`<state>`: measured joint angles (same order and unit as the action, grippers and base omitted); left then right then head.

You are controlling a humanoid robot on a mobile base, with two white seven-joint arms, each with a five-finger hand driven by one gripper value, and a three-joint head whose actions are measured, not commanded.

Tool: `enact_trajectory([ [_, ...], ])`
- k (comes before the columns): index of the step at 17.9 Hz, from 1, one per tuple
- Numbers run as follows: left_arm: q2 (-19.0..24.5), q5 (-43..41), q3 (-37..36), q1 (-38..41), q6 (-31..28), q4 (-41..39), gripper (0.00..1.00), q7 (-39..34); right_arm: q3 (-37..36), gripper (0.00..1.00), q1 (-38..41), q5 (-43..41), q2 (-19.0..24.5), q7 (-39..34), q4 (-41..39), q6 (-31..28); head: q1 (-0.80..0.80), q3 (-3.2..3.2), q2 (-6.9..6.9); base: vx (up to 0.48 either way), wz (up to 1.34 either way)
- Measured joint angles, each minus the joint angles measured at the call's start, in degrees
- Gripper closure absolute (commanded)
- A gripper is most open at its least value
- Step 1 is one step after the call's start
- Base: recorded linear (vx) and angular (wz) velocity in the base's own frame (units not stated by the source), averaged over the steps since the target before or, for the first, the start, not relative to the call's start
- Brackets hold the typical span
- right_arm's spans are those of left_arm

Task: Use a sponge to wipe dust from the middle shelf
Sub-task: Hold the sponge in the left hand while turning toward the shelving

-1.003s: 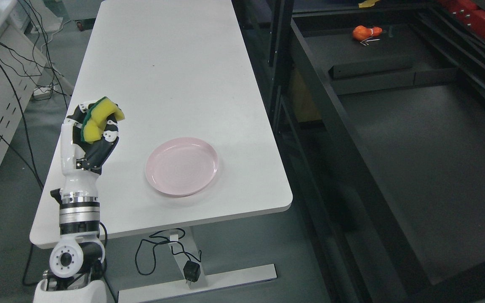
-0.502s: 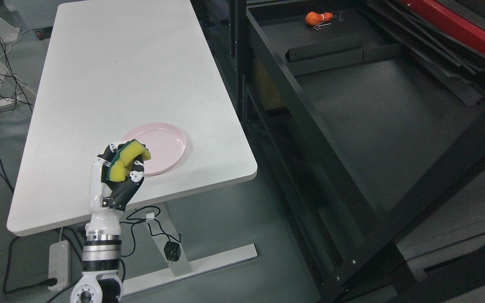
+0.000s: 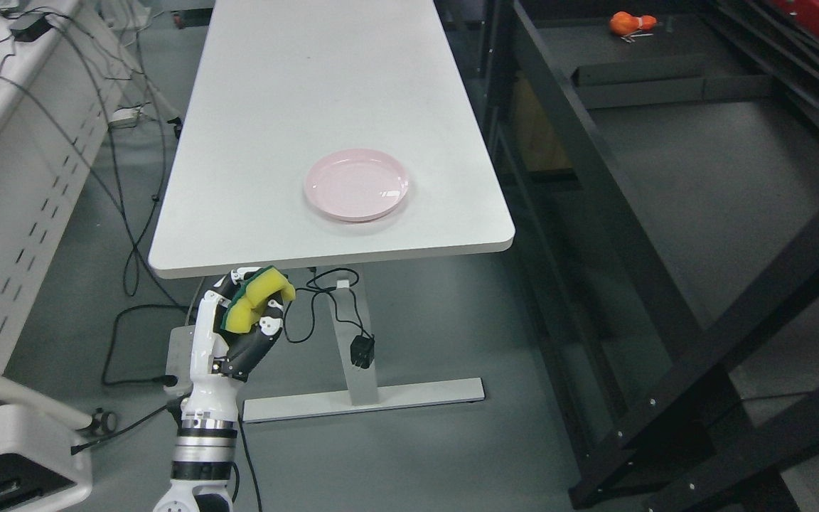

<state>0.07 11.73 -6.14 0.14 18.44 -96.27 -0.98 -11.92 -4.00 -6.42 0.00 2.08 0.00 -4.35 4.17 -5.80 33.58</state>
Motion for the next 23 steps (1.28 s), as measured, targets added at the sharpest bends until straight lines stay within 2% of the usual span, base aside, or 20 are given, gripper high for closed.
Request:
enact_trajectory([
  [7, -0.03, 0.03, -2.58, 1.76, 0.05, 0.78, 1.00, -0.03, 0.00, 0.00, 0.02, 0.00, 0.00, -0.10, 0.00, 0.00, 0.00, 0.00, 0.00, -0.207, 0.30],
  [23, -0.07, 0.05, -7.27, 2.38, 0.15, 1.48, 1.00, -0.02, 0.00, 0.00, 0.04, 0.00, 0.00, 0.00, 0.00, 0.00, 0.00, 0.00, 0.00, -0.179, -0.42],
])
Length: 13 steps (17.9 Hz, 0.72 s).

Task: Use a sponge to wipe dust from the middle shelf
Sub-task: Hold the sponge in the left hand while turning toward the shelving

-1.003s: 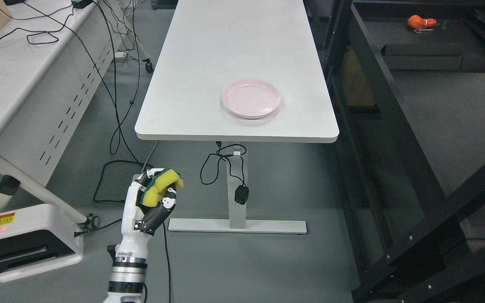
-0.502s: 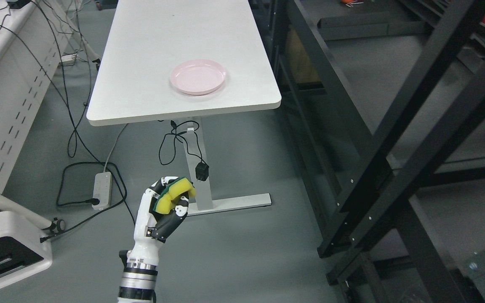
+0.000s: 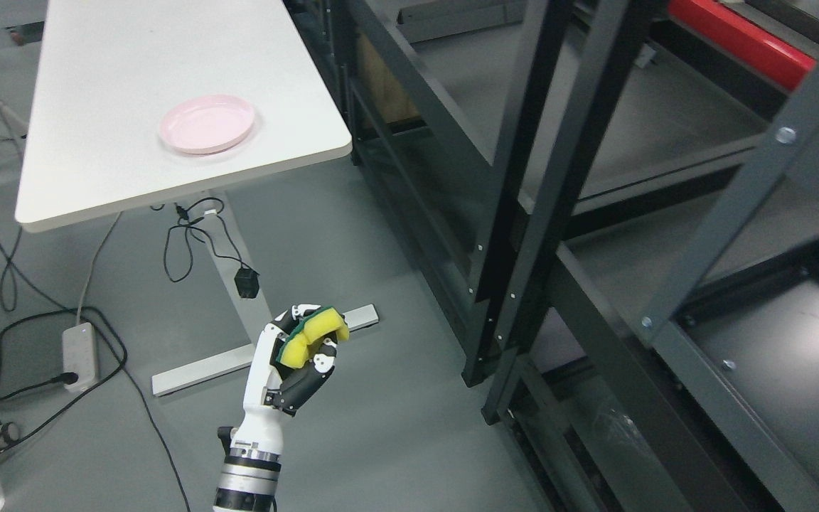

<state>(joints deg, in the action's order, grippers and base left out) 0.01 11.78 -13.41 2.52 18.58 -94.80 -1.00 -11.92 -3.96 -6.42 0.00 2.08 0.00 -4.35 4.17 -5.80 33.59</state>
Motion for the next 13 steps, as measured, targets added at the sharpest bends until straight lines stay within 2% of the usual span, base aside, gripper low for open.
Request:
enact_trajectory([
  [4, -0.01, -0.01, -1.14, -0.91, 0.75, 0.02, 0.99, 0.81, 0.00, 0.00, 0.01, 0.00, 0.00, 0.02, 0.00, 0.00, 0.00, 0.00, 0.00, -0.128, -0.60],
  [7, -0.01, -0.11, -3.36, -1.77, 2.73, -0.12, 0.99, 5.55, 0.00, 0.00, 0.01, 0.00, 0.00, 0.03, 0.00, 0.00, 0.00, 0.00, 0.00, -0.102, -0.58],
  [13, -0.01, -3.07, -11.80, -6.95, 4.82, -0.25, 0.98, 8.51, 0.01, 0.00, 0.02, 0.00, 0.00, 0.03, 0.00, 0.00, 0.00, 0.00, 0.00, -0.053, -0.66],
])
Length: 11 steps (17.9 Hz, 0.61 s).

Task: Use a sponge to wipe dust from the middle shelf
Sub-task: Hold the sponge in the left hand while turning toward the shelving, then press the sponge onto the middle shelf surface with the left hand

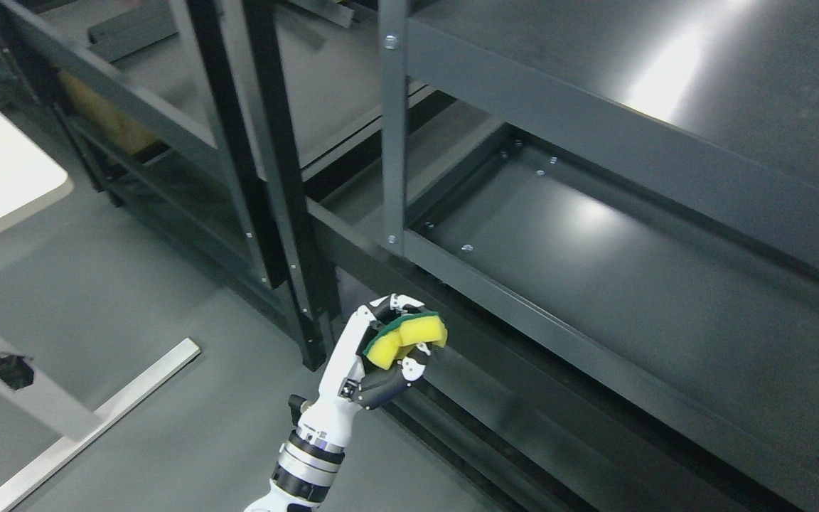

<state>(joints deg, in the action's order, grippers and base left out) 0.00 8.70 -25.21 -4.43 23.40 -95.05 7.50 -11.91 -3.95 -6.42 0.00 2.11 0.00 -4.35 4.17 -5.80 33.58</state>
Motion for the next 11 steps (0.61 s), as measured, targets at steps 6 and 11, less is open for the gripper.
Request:
enact_trajectory([
  [6, 0.00, -3.02, -8.00, -3.57, 2.90, -0.16, 0.98, 2.71, -0.01, 0.00, 0.00, 0.00, 0.00, 0.02, 0.00, 0.00, 0.00, 0.00, 0.00, -0.012, -0.66],
  [11, 0.00, -4.06, -12.75, -5.66, 7.72, -0.63, 0.98, 6.56, -0.01, 0.00, 0.02, 0.00, 0.00, 0.01, 0.00, 0.00, 0.00, 0.00, -0.03, -0.025, -0.64],
])
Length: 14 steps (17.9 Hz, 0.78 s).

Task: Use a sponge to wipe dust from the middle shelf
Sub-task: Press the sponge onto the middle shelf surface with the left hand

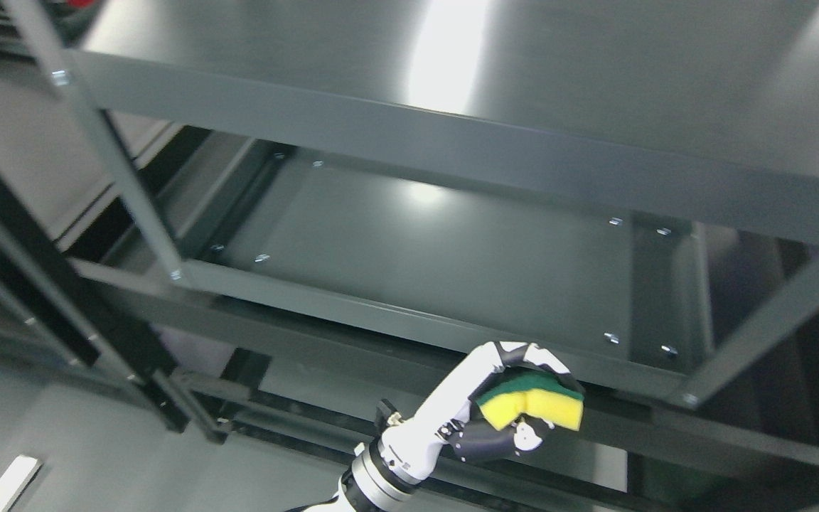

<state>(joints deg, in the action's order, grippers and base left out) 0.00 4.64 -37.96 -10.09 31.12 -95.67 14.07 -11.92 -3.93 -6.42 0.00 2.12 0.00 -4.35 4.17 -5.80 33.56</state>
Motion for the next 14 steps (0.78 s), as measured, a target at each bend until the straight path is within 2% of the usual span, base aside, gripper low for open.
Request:
enact_trajectory([
  [4, 0.00, -2.15, -1.43, -2.67, 9.04, -0.82, 0.99, 0.41, 0.00, 0.00, 0.01, 0.00, 0.00, 0.03, 0.00, 0.00, 0.00, 0.00, -0.01, -0.016, -0.55],
  [6, 0.00, -3.76, -1.10, -4.39, 11.67, -1.30, 0.99, 0.62, 0.00, 0.00, -0.03, 0.00, 0.00, 0.03, 0.00, 0.00, 0.00, 0.00, -0.02, -0.001, -0.30],
  [14, 0.00, -6.87, 6.11, -11.27, 13.85, -3.51, 0.99, 2.01, -0.01, 0.00, -0.04, 0.00, 0.00, 0.03, 0.00, 0.00, 0.00, 0.00, -0.01, 0.003, -0.03],
])
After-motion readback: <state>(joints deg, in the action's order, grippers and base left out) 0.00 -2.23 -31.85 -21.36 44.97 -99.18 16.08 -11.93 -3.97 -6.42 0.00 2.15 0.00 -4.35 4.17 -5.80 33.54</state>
